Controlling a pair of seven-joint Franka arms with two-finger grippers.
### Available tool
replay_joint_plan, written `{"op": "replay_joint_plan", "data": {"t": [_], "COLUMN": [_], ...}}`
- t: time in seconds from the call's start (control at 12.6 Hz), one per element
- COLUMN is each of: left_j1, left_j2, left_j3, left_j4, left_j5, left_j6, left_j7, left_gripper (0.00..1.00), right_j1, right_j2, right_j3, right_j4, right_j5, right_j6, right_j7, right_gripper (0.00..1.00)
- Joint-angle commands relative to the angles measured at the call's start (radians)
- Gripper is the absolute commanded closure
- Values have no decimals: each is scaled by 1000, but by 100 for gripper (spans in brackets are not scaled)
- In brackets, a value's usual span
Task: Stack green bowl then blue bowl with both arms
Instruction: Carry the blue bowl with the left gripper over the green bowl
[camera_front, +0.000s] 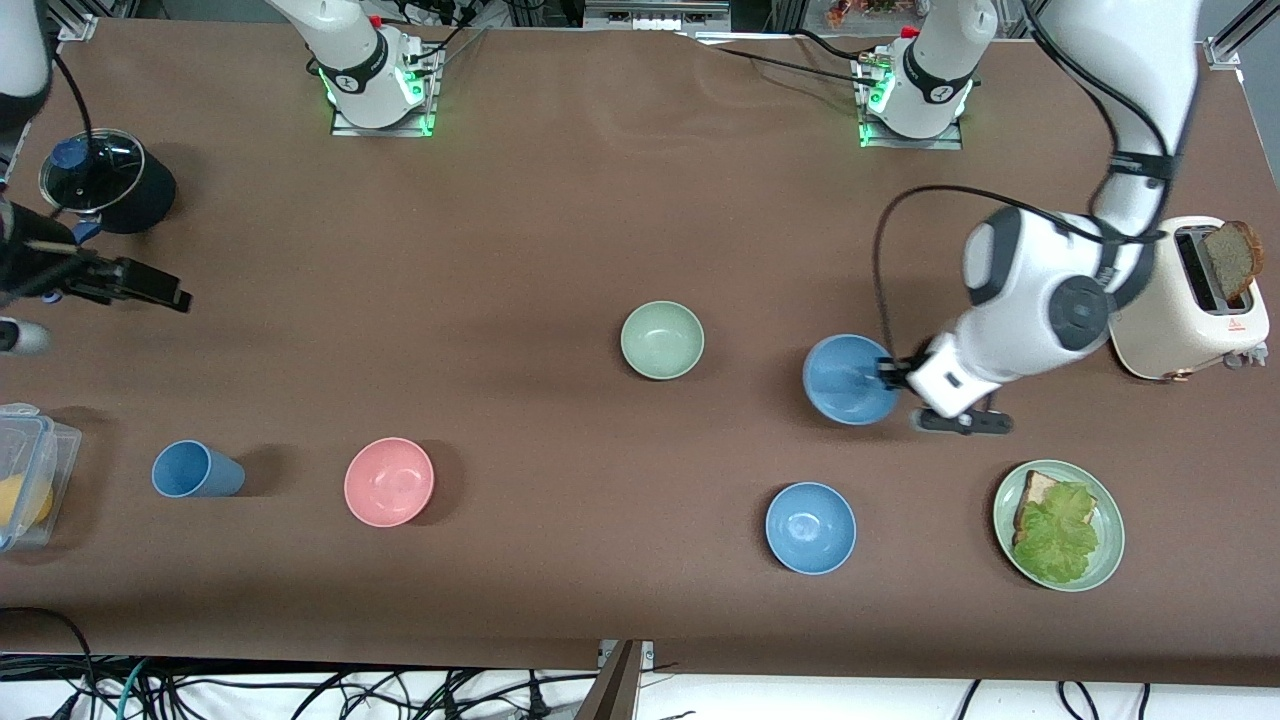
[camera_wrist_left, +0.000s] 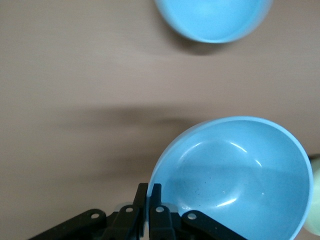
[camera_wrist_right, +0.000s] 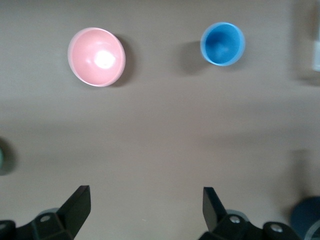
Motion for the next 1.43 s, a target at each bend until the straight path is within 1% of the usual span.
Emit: {"op": "replay_joint_plan", "data": {"t": [0.0,0.16,0.32,0.4,0.48,0.56,0.64,0.79,0.87,0.95,1.03,1.11,1.19,1.35], "left_j1": [-142,-234,-304,-329,-337,-352,-364,-378,-380,-380,-380,-378,-374,-354], "left_j2": [29,76,112,128,150,164,171,185,191,193,195,190,184,162], "left_j3": [16,18,21,24,26,26,26,24,24,24,27,29,29,30], "left_j4": [59,112,139,150,162,162,164,164,164,170,182,198,225,274], "left_j5": [-7,-6,-5,-5,-5,-3,16,58,58,56,53,56,56,58], "left_j6": [-26,-26,-22,-19,-17,-16,-2,6,6,6,6,4,-6,-58], "left_j7": [-211,-342,-422,-448,-460,-473,-491,-536,-540,-540,-542,-536,-527,-527], "left_gripper": [100,100,100,100,100,100,100,100,98,80,48,4,0,0], "right_j1": [-98,-77,-45,-42,-5,84,151,125,77,44,42,42,47,50], "right_j2": [-198,-209,-206,-201,-192,-186,-184,-180,-178,-178,-178,-177,-172,-166], "right_j3": [145,139,107,100,69,-16,-99,-94,-56,-13,-3,-3,-3,-3], "right_j4": [-282,-286,-280,-275,-260,-247,-249,-249,-249,-249,-249,-249,-249,-244], "right_j5": [-60,-56,-57,-57,-57,-57,-59,-59,-56,-57,-57,-57,-57,-59], "right_j6": [163,156,148,148,145,145,143,143,143,143,143,143,143,145], "right_j7": [3,10,18,18,15,13,13,3,1,3,10,12,13,16], "right_gripper": [1,1,1,1,1,1,1,1,1,1,1,1,1,1]}}
